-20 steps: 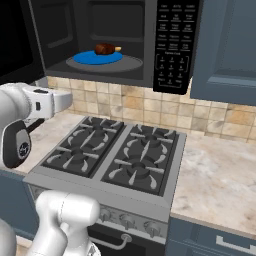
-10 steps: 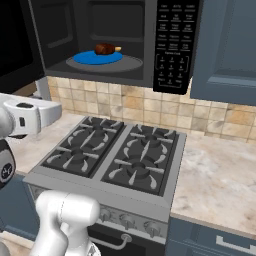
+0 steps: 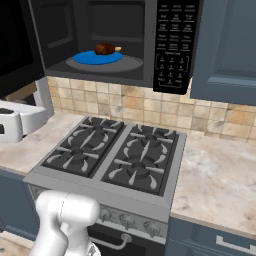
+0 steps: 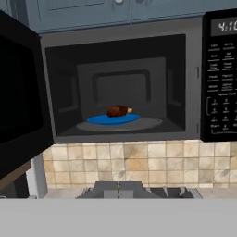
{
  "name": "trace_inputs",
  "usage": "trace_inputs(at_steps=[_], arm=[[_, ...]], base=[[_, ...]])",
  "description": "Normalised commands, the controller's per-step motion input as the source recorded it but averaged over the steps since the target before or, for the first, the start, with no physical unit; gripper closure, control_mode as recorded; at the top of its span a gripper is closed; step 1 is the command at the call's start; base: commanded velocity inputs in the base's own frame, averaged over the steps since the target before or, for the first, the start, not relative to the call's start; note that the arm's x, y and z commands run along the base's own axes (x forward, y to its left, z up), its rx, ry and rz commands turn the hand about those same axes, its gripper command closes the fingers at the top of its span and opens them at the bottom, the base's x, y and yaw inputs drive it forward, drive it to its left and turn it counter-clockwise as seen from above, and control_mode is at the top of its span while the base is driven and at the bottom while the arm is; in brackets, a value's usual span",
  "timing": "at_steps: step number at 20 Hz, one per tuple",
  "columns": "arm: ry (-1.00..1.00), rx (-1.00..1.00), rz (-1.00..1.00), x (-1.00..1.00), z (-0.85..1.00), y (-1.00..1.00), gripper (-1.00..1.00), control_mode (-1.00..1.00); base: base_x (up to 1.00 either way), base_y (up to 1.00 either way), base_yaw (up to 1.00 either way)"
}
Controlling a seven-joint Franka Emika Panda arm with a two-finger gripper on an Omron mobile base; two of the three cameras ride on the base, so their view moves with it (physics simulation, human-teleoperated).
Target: Transport the steak from the fridge to the microwave and turn on the microwave.
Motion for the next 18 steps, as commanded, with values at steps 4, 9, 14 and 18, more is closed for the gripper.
trace_inputs(at_steps=[4,9,14,18], arm=[[0.00,0.00,0.00,-0.42,0.00,0.18,1.00,-1.00],[-0.01,0.00,0.01,-0.34,0.00,0.23,1.00,-1.00],[-0.04,0.00,0.00,-0.29,0.00,0.12,1.00,-1.00],[-0.08,0.00,0.00,-0.40,0.00,0.00,1.00,-1.00]], base=[[0.00,0.00,0.00],[0.00,0.00,0.00],[0.00,0.00,0.00],[0.00,0.00,0.00]])
